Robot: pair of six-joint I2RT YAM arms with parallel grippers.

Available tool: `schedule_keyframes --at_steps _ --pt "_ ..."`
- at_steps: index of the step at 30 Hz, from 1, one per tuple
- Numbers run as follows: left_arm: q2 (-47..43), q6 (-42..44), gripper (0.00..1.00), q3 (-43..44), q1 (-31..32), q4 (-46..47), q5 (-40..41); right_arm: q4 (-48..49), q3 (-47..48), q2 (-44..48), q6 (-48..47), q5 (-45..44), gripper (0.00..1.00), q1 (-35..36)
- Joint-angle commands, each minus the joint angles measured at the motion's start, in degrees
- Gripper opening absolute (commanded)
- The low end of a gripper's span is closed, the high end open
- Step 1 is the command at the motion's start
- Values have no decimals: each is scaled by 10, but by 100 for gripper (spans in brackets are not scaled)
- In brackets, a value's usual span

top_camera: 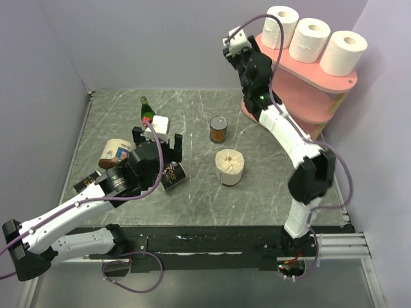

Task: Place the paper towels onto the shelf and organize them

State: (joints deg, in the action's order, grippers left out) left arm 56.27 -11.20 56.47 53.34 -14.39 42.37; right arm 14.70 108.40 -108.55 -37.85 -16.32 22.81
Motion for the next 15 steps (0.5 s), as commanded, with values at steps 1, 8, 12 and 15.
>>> schedule_keyframes --at_steps 1,8,12,15 --pt "-15 12 96 0 2 21 25 -21 -105 141 57 10 60 46" --pt "-54 23 96 -17 2 43 55 -216 -254 311 261 -53 64 122" --pt "-76 36 96 -36 4 75 80 -348 -309 374 364 44 64 124" --pt "-82 61 96 -45 4 103 100 -404 -354 411 378 102 65 125"
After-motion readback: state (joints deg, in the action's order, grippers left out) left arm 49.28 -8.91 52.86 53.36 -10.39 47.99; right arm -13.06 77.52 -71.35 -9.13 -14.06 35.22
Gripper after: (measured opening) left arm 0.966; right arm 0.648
